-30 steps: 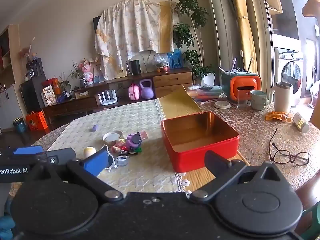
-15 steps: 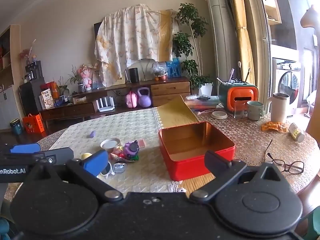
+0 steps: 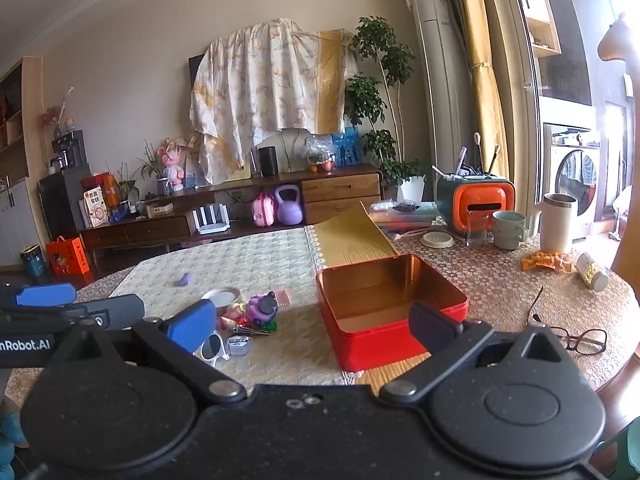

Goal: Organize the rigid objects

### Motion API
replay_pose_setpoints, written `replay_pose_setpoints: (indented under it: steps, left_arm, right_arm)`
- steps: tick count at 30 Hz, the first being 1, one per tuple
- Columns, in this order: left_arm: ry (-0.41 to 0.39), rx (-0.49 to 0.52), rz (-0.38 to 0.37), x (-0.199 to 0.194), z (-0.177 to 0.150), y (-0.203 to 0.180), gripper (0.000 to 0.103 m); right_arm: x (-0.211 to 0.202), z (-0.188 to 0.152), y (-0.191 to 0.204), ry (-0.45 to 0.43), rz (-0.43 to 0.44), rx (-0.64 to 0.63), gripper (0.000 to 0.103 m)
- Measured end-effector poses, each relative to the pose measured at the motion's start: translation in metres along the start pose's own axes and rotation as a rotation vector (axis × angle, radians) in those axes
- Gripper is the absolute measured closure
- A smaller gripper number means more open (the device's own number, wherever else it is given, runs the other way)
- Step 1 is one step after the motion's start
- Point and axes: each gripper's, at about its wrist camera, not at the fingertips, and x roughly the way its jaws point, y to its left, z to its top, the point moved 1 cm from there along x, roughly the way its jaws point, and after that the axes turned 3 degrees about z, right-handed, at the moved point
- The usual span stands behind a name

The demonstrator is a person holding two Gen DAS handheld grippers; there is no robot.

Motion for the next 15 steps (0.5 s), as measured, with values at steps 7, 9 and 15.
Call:
replay_pose_setpoints:
  steps: [7,9,15]
  left_arm:
    - [0.009,-0.015,0.005,0.001,-0.001,0.004,0.0]
    - [0.017,-0.024,0.004,0.003,-0.002,0.006,0.0]
    - [0.043,-0.041,0.001,0.009,-0.006,0.012,0.0]
  right_arm:
    - [0.0,0.0,0.003,0.005,0.005,-0.007,0.0]
    - [0.001,0.0,0.005,0.01,0.008,-0.013,0.0]
    - [0.009,-0.001,0.007,0.033,0.014,-0.018,0.0]
